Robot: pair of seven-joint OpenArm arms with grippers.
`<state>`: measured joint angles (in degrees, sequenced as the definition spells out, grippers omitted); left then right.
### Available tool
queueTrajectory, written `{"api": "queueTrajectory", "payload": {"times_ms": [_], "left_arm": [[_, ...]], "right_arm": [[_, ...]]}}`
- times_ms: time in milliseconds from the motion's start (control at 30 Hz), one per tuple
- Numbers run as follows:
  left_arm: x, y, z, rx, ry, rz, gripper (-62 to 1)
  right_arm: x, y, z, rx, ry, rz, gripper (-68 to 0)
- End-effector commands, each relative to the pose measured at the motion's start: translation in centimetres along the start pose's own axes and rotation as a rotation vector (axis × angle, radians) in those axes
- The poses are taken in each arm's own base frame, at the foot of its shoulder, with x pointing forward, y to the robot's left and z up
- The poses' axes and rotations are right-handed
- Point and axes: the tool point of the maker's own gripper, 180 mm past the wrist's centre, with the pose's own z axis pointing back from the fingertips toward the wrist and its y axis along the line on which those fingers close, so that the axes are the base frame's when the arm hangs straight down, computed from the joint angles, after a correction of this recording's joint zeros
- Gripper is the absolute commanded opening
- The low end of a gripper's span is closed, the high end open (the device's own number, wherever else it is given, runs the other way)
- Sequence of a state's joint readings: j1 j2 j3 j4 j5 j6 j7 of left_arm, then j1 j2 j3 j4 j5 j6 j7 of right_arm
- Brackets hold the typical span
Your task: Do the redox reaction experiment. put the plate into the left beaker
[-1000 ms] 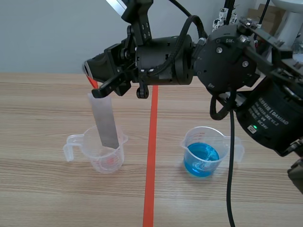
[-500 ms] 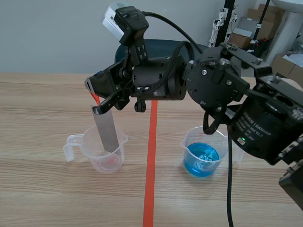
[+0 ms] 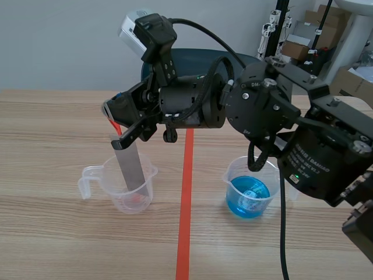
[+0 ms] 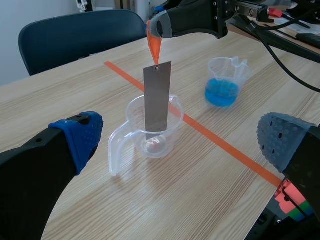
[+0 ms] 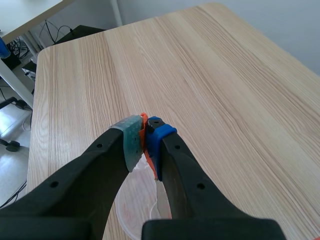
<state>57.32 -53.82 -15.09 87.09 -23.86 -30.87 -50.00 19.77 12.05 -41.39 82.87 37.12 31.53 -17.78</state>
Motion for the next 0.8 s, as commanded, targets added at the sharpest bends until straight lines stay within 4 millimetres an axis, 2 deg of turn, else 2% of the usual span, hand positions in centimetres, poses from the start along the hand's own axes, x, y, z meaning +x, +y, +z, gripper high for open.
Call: {"api": "queueTrajectory", "payload": {"times_ms": [0,200,767], "left_arm": [[0.7,0.0,-0.2,-0.004,-0.028,-0.003,1.4],[0.8,0.0,-0.2,-0.004,-0.029,-0.003,1.4],[0.8,0.0,-0.2,-0.004,-0.033,-0.003,1.4]], "right_arm": [[1.2,-0.1,-0.1,0.003,-0.04,0.012,-67.8],[0.9,-0.5,-0.1,-0.003,-0.058,-0.008,-67.8],[0.1,0.7,-0.3,0.019,-0.072,-0.005,-67.8]]}}
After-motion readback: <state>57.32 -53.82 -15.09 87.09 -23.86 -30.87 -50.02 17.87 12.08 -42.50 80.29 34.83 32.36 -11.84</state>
